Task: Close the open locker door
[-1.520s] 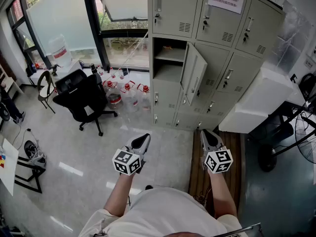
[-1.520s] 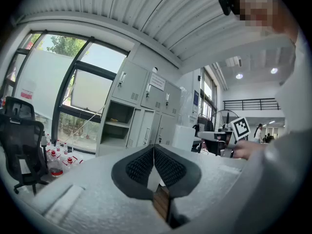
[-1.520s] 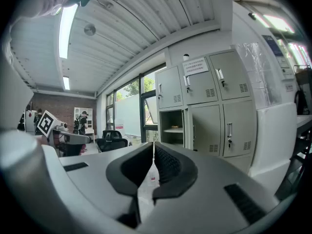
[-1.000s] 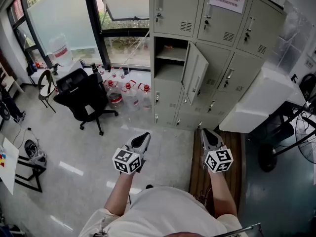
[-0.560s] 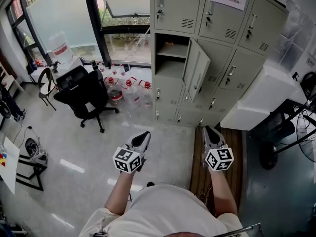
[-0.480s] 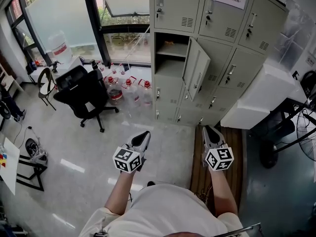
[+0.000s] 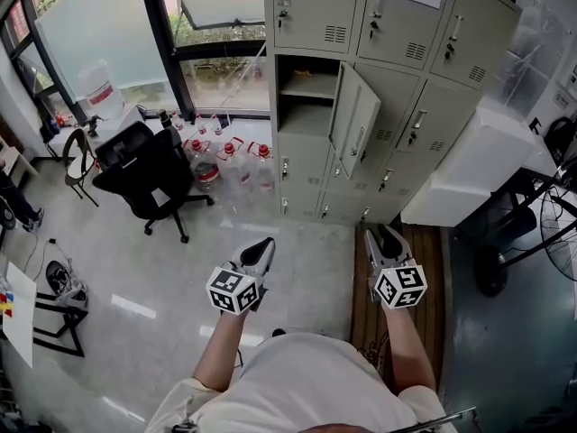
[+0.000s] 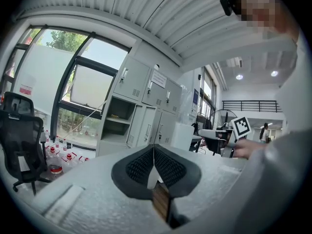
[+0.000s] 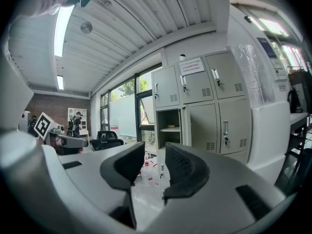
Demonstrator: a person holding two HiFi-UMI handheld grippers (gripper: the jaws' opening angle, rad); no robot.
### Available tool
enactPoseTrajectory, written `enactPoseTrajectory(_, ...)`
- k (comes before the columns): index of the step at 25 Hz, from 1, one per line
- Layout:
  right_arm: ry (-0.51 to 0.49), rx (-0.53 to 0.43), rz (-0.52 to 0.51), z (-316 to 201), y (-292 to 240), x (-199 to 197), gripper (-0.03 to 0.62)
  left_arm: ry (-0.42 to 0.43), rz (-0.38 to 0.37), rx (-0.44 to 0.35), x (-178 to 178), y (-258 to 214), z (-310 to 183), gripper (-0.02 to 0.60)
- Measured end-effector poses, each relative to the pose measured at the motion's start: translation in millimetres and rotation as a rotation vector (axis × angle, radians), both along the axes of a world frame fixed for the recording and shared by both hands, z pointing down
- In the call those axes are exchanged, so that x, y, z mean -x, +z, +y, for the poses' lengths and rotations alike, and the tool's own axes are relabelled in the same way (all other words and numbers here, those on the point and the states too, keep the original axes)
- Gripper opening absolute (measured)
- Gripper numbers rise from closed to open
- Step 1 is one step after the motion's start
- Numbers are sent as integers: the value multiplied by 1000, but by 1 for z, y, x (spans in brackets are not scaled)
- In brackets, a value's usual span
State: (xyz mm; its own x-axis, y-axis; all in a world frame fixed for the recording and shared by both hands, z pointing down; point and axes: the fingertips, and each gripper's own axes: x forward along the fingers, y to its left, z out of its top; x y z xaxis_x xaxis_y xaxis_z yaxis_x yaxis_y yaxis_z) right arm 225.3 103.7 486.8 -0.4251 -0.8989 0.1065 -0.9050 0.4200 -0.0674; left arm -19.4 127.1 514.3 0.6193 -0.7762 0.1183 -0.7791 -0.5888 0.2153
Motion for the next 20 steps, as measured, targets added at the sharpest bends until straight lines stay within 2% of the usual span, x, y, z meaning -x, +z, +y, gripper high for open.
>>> enactPoseTrajectory(20, 100, 29, 7, 4, 11, 26, 126, 64, -7, 21, 46, 15, -8, 15)
